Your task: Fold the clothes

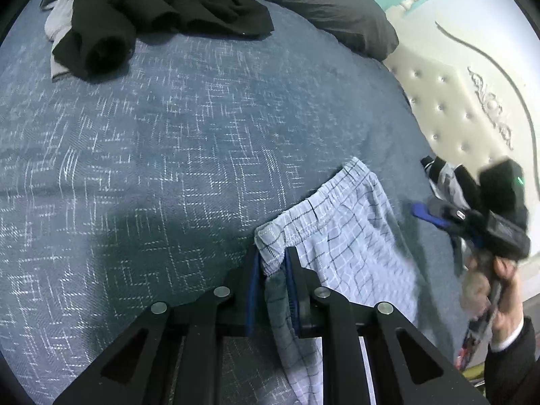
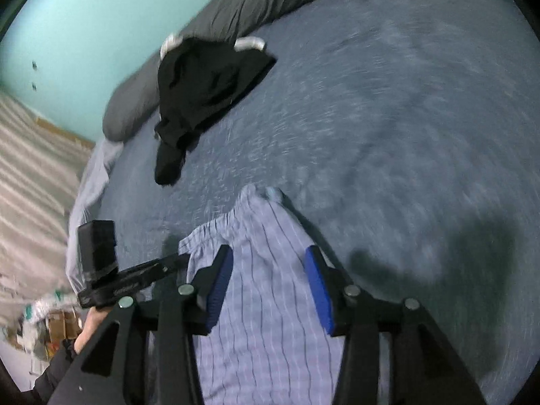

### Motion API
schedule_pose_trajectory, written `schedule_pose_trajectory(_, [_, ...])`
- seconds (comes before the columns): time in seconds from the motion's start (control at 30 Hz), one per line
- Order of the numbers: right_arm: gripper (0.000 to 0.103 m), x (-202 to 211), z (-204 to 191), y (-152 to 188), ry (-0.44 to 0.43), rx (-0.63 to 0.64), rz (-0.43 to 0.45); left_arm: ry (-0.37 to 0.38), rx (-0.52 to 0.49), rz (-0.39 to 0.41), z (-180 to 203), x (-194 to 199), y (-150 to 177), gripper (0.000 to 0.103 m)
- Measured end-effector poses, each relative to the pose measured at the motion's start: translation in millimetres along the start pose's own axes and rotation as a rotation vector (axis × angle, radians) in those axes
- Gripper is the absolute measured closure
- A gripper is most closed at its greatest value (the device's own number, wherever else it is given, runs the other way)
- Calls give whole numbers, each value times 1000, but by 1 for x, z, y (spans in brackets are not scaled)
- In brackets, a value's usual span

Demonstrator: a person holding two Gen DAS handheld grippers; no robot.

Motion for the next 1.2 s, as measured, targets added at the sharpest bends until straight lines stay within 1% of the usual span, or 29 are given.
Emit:
schedule_pose_trajectory(0.1, [52,-24,-14,-18,46,58,-60,15,10,5,-2,4,4,85])
schedule_pose_trajectory(0.23, [52,-49,-26,-32,98,125,-108,35,26,5,-5,3,5,85])
schedule_pose_trajectory(0.37, [52,-73,-26,-35,155,170,-179,58,46,12,-11,4,8,79])
schedule_pose_trajectory(0.4, [52,-79,-26,-35,173,184,-189,65,51,15,-13,4,9,77])
schedule_pose_trajectory(0.5, [52,-92,-25,-34,189,219,-203,67,51,15,-15,4,10,75])
schedule_pose_trajectory(0.6, [51,-96,-26,-30,195,271,-195,65,47,21,-14,3,11,75])
schedule_pose_trajectory(0.63, [54,-95,-25,-29,188,282,-190,60,43,22,-13,3,11,76])
schedule_pose_trajectory(0.67, [60,-94,-24,-28,182,292,-186,55,39,23,-13,3,11,76])
schedule_pose_trajectory(0.7, [63,-93,-24,-28,175,303,-182,49,36,24,-12,3,11,76])
schedule_pose_trajectory(0.73, [69,-92,-23,-28,164,309,-177,44,32,25,-11,3,11,77])
schedule_pose_trajectory(0.77, [78,-91,-21,-29,147,309,-170,38,29,27,-10,3,11,79])
schedule_pose_trajectory(0.83, [87,-85,-19,-28,114,311,-147,34,35,35,-5,2,9,82])
schedule_pose_trajectory(0.87, [89,-81,-19,-25,107,321,-131,32,38,39,-3,1,8,84])
schedule_pose_trajectory(0.9, [90,-79,-20,-22,104,334,-118,27,34,43,0,2,8,86])
schedule_pose_trajectory(1.03, [92,-65,-26,-11,77,369,-55,11,6,62,12,16,9,87])
schedule_pose_trajectory(1.2, [93,-31,-38,-2,26,396,42,-10,-48,84,31,41,9,88])
Point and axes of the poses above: each gripper's, at about its wrist camera, not at the fingertips, and x roughly against the way its jaws point, z to its right, y to its underside, the point moved 4 cm from there along -x, roughly the way its jaws point, and after that the axes turned 9 degrees about -x, right-handed, at the moved point
